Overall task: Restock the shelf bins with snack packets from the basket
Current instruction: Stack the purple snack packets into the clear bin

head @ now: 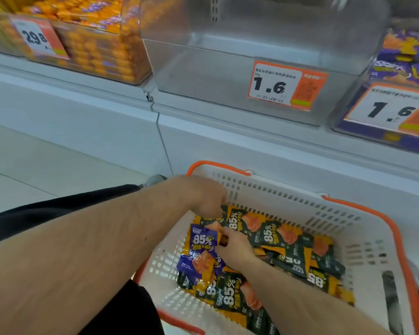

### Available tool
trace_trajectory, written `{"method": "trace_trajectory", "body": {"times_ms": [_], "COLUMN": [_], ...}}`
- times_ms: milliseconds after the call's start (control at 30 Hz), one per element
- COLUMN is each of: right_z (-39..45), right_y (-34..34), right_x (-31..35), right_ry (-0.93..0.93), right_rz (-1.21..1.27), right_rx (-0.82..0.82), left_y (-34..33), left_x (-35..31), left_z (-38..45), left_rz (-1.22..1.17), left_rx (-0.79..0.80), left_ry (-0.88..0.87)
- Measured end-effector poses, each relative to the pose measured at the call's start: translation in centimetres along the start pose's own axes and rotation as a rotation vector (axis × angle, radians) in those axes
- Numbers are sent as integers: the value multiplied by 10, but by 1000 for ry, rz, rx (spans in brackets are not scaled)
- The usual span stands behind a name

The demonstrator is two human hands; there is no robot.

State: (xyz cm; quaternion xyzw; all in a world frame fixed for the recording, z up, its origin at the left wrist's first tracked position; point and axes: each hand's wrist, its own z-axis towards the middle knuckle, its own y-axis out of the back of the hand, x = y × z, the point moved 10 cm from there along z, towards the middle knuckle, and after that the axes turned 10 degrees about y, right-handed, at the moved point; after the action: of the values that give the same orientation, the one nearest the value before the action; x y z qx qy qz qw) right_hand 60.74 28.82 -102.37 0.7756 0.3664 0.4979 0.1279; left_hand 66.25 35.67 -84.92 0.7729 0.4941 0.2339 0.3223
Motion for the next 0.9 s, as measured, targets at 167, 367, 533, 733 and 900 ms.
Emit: {"method": "trace_trajectory", "body": {"times_ms": [167,367,533,733,900], "right_z": [13,22,18,3,-10], "right_y": [3,-7,-6,3,50], "right_x": [2,16,11,2,17], "right_ry": [-70,-34,-88,-154,-32], "right_rz": [-311,-465,-295,33,212], "right_rx": [-36,-121,-220,-251,-321], "left_y": [-2,5,5,17,38], "left_x": [4,4,3,-12,-29], "left_z": [3,1,2,-1,-2], "left_rz": [-65,-86,-86,-40,-95], "left_rx": [3,1,16,-12,-94], "left_ry": [0,-8,1,-25,-50]}}
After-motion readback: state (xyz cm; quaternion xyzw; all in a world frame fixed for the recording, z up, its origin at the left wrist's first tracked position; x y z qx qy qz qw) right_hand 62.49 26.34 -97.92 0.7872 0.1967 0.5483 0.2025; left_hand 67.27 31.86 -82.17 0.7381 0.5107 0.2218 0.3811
